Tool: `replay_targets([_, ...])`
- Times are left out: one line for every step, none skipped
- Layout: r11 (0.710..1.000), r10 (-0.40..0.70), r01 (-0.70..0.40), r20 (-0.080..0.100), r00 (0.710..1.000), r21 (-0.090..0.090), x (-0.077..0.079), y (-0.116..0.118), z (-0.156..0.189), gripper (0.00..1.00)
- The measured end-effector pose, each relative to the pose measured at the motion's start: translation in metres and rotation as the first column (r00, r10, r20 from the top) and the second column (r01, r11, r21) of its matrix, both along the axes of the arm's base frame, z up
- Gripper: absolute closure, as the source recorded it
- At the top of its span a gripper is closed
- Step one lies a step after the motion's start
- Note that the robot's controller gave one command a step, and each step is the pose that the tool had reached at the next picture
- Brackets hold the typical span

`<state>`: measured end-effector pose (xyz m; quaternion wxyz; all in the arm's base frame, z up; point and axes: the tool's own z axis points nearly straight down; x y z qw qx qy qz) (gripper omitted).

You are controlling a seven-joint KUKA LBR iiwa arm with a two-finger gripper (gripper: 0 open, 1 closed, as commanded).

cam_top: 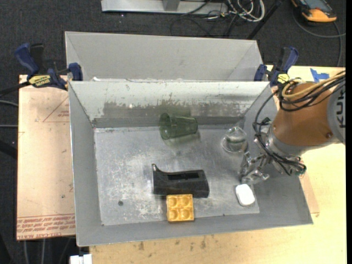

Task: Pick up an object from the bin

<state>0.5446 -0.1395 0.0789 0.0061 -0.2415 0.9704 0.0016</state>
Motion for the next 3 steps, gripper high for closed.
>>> replay_targets([0.998,-0.057,0.057,-0.011,0.998,-0.003,-0.006,0.001,0.024,1.00])
replay_targets([1.000,-0.028,0.028,-0.011,1.000,-0.004,-0.026,-0.009,0.047,1.00])
replay_targets([0.986,-0.165,0.165,-0.010,0.986,-0.004,-0.032,-0.008,0.060,1.00])
